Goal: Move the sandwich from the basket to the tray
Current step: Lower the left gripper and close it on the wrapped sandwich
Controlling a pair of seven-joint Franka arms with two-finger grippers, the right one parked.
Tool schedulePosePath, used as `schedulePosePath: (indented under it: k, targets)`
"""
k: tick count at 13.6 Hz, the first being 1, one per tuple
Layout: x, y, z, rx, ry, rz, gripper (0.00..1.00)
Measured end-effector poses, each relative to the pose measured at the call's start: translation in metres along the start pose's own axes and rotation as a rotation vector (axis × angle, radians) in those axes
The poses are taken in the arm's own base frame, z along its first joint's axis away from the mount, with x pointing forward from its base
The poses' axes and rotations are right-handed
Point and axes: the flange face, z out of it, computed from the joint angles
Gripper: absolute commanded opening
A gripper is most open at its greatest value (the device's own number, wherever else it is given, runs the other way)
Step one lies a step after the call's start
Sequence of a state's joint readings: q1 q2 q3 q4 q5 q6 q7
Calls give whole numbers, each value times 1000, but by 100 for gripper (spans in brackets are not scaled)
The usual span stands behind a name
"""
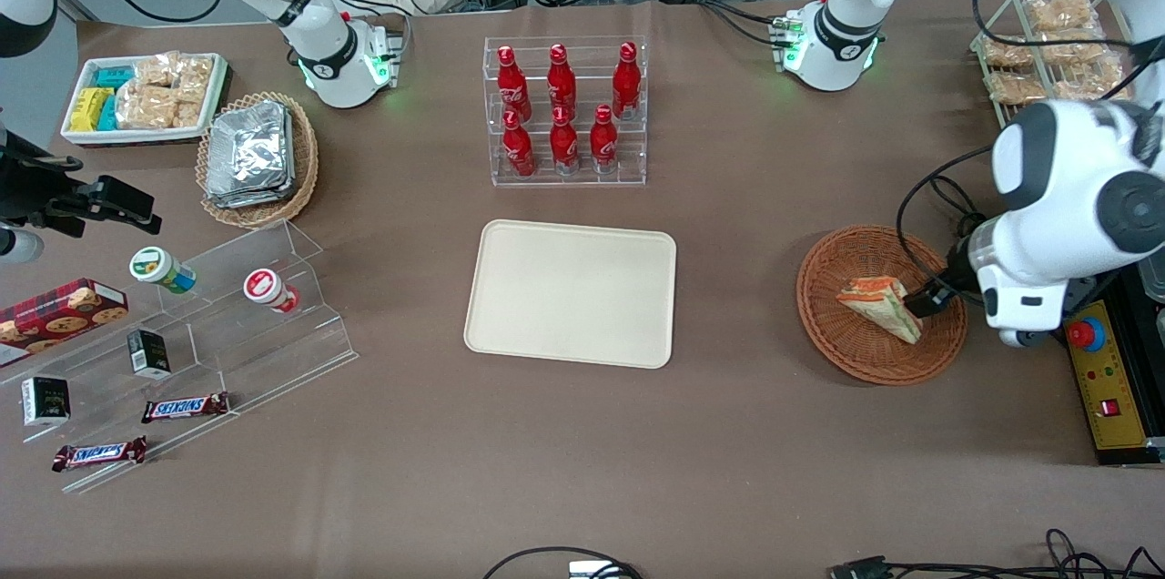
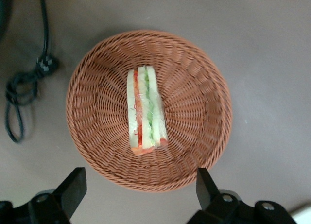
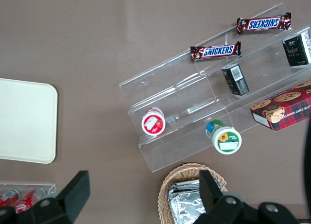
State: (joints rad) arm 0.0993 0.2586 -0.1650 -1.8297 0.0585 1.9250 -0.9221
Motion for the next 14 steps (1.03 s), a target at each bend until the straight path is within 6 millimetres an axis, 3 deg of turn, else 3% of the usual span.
schedulePosePath:
  k: [3, 6, 12, 14]
  targets:
    - [12, -11, 48, 5, -15, -158, 100]
    - [3, -22, 103, -36, 3, -223, 100]
    - [-1, -22, 139, -54, 3, -256, 97]
    - [2, -17, 153, -64, 2, -256, 24]
